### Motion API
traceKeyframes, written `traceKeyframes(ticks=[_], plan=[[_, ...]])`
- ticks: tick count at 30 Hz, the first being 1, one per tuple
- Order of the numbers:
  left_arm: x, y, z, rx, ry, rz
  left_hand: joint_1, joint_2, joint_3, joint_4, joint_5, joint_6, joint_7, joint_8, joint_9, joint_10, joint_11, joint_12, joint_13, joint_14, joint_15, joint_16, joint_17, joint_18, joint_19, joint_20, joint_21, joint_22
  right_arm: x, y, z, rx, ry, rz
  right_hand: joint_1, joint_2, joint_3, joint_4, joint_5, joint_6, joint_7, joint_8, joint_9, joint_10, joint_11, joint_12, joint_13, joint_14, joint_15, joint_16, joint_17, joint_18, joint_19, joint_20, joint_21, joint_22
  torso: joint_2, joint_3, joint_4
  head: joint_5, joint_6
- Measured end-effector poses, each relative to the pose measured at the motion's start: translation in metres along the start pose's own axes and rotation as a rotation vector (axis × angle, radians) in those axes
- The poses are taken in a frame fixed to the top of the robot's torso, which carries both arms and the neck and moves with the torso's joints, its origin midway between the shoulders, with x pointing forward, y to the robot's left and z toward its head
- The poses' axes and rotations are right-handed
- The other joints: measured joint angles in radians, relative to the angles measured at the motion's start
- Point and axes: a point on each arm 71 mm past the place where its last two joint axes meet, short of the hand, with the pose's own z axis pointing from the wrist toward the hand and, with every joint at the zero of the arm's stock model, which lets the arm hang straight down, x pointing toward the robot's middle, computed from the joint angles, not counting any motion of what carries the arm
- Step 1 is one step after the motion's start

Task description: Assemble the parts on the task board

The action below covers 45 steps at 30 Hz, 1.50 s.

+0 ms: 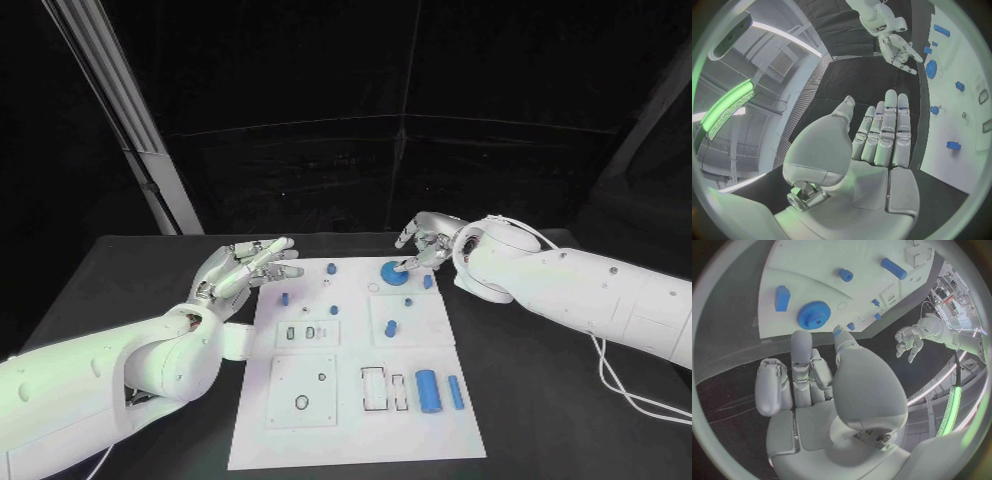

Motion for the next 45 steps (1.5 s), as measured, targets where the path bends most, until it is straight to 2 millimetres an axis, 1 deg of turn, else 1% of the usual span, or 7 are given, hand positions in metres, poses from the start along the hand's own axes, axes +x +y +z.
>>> traceKeyframes(ticks=[2,4,9,13,26,27,45], plan=[[0.0,0.001,0.0,-0.002,0.0,0.0,0.0,0.0,0.0,0.0,0.0,0.0,0.0,0.0,0.0,0.0,0.0,0.0,0.0,0.0,0.0,0.0,0.0,0.0,0.0,0.0,0.0,-0.001,0.002,0.001,0.002,0.008,0.016,-0.003,0.0,0.0,0.0,0.006,0.0,-0.004,-0.004,0.0,0.0,0.008,0.001,0.018,0.022,0.0,0.0,0.004,0.0,0.0,0.014,-0.001,0.01,0.006,0.001,0.0,0.0005,0.0,-0.002],[0.0,0.001,0.0,-0.003,0.001,0.0,0.0,0.0,0.0,0.0,0.0,0.0,0.0,0.0,0.0,0.0,0.0,0.0,0.0,0.0,0.0,0.0,0.0,0.0,0.0,0.0,0.0,-0.001,0.004,0.001,0.004,0.014,0.026,-0.006,0.007,0.007,0.001,0.007,0.0,-0.004,-0.004,0.005,0.0,0.015,0.0,0.03,0.037,0.0,0.0,0.006,0.0,0.0,0.014,-0.001,0.01,0.006,0.001,-0.0001,0.0006,0.0,-0.003],[0.0,0.002,0.0,-0.006,0.002,0.0,0.0,0.0,0.0,0.0,0.0,0.0,0.0,0.0,0.0,0.0,0.0,0.0,0.0,0.0,0.0,0.0,0.0,0.0,0.0,0.0,0.0,-0.001,0.007,0.003,0.009,0.026,0.043,-0.018,0.018,0.007,0.001,0.007,0.0,-0.004,-0.004,0.012,0.0,0.021,0.003,0.043,0.055,0.0,0.0,0.012,0.0,0.0,0.021,0.0,0.015,0.006,0.002,-0.0004,0.0005,0.002,-0.006],[0.0,0.002,0.0,-0.007,0.003,0.0,0.0,0.0,0.003,-0.003,0.0,0.0,0.0,0.0,0.0,0.0,0.0,0.0,0.0,0.0,0.0,0.0,0.001,0.0,0.0,0.0,0.0,-0.001,0.008,0.003,0.011,0.031,0.046,-0.026,0.023,0.013,0.004,0.01,0.004,-0.004,-0.004,0.012,0.0,0.024,0.0,0.05,0.064,0.0,0.0,0.016,0.0,0.0,0.021,0.0,0.015,0.006,0.002,-0.0006,0.0004,0.002,-0.008],[-0.001,0.003,0.0,-0.01,0.004,0.0,0.0,0.0,0.003,-0.003,0.0,0.0,0.0,0.0,0.0,0.0,0.0,0.0,0.0,0.0,0.0,0.0,0.001,0.0,0.0,0.0,0.0,-0.001,0.011,0.005,0.012,0.024,0.072,-0.056,0.027,0.017,0.008,0.006,0.008,-0.004,-0.005,0.028,0.003,0.044,-0.002,0.076,0.065,0.0,0.0,0.026,-0.002,0.0,0.021,0.0,0.018,0.006,0.002,-0.001,-0.0043,0.005,-0.013],[-0.001,0.003,0.0,-0.01,0.004,0.0,0.0,0.0,0.003,-0.003,0.0,0.0,0.0,0.0,0.0,0.0,0.0,0.0,0.0,0.0,0.0,0.0,0.001,0.0,0.0,0.0,0.0,-0.001,0.011,0.005,0.012,0.024,0.074,-0.057,0.032,0.022,0.008,0.005,0.008,0.002,-0.005,0.029,0.003,0.044,-0.002,0.076,0.065,0.0,0.0,0.026,-0.002,0.0,0.021,0.0,0.018,0.006,0.002,-0.001,-0.0045,0.005,-0.013],[-0.001,0.003,0.0,-0.012,0.004,0.0,0.004,0.004,0.003,-0.003,0.0,0.0,0.0,0.0,0.0,0.0,0.0,0.0,0.0,0.0,0.0,0.0,0.002,0.0,0.0,0.0,0.0,-0.003,0.015,0.008,0.016,0.021,0.09,-0.076,0.056,0.045,0.031,-0.023,0.025,0.022,-0.007,0.051,0.004,0.054,-0.006,0.092,0.064,-0.004,-0.004,0.035,-0.007,0.001,0.021,0.0,0.018,0.006,0.002,-0.0012,-0.0032,0.005,-0.02]])
